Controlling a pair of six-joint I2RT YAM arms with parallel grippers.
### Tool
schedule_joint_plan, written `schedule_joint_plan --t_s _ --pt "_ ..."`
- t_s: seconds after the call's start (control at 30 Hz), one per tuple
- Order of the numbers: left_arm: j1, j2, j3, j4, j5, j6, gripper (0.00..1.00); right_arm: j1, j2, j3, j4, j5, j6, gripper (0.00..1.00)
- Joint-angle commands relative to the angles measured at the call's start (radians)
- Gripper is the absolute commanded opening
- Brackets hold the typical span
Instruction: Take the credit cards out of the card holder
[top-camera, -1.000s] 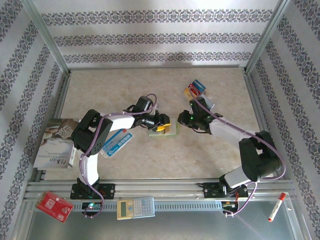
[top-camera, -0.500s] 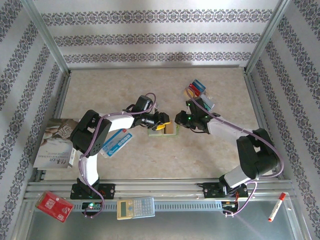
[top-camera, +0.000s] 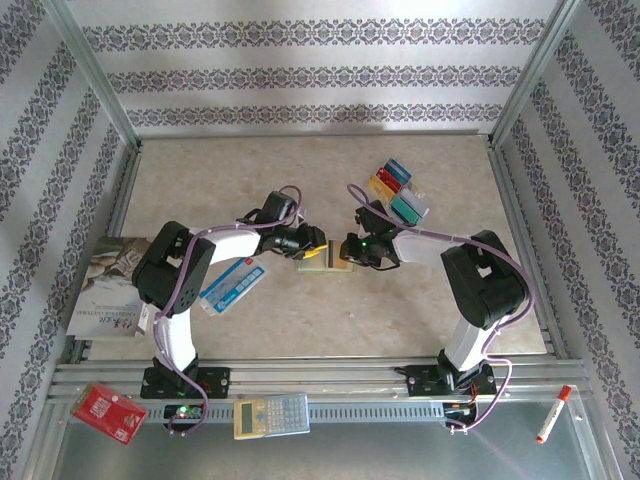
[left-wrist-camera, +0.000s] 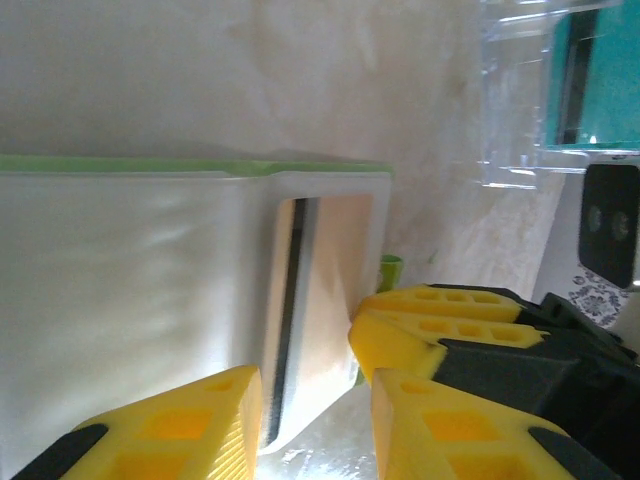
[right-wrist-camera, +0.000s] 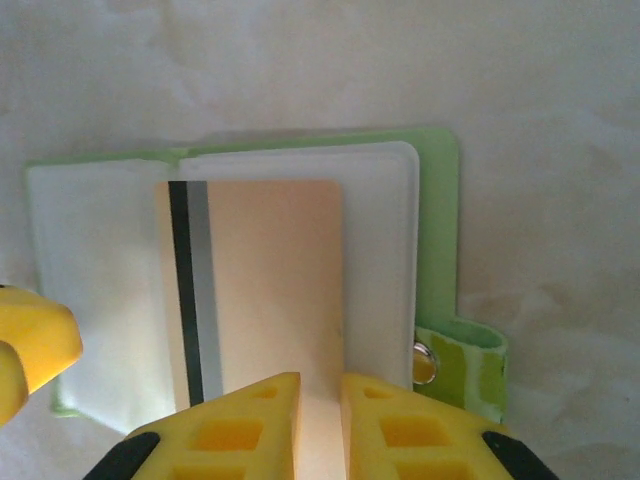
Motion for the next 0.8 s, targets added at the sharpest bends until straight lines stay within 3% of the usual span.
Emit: schedule_joint_plan --t_s 0.0,0.23,0.77 --pt "0.001 0.034 0.021 -0.031 0.025 0.022 0.35 -0.003 0.034 0.02 -0.019 0.001 -0.002 0.21" --pt "0.001 0.063 0.025 -0.006 0.056 0.019 0.31 -0.006 0.07 0.022 0.016 -0.072 0.01 0.21" --pt "0.006 0.065 0.035 -0.001 0.076 0.041 0.09 -0.016 0.07 0.023 -0.02 -0.035 0.001 0.21"
